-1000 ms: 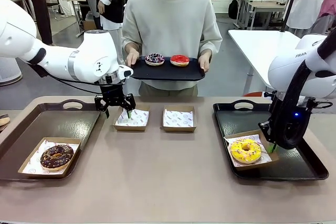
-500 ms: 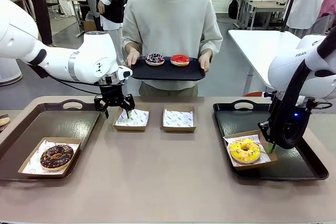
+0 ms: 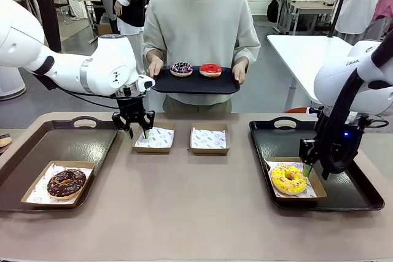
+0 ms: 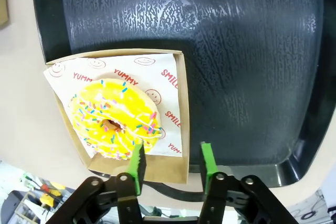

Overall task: Individually package the donuts and arrange them on the tray.
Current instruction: Place the picked Paper togo box on the Handle tray while simultaneously picking up another Paper togo box from the table with the other hand.

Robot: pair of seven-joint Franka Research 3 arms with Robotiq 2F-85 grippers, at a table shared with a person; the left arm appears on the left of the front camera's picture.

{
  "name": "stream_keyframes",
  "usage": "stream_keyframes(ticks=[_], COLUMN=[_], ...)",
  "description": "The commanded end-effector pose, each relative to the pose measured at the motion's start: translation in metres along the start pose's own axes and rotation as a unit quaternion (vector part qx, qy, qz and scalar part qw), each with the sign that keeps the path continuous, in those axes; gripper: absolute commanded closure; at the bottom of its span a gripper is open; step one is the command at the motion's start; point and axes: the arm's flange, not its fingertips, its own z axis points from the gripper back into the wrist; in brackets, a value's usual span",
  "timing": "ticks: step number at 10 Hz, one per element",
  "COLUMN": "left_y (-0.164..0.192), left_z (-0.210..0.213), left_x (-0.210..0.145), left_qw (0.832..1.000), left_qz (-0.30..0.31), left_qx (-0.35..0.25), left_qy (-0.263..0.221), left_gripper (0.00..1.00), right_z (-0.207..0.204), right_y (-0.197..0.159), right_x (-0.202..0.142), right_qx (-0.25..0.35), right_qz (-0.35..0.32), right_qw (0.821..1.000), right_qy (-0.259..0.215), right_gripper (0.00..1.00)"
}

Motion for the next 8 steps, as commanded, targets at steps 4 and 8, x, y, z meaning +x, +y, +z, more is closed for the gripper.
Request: stream_keyframes(ticks=[4,8], left_y=[-0.002,-0.003], left_z=[-0.001,0.0], left_x=[0.008,0.01], left_qw=[1.0,1.0], left_qz=[0.02,0.027], left_qx=[0.006,0.009], left_qy=[0.008,0.006], left_gripper=[1.0,1.0], right_z=[0.003,0.019], right_y=[-0.006,-0.018], right_x=[-0.003,-0.012], right_qx=[0.035,0.065], right_qz=[0.006,0.015], right_qw=[0.999,0.998], right_qy=[-0.007,-0.019], right_gripper=[0.0,0.0])
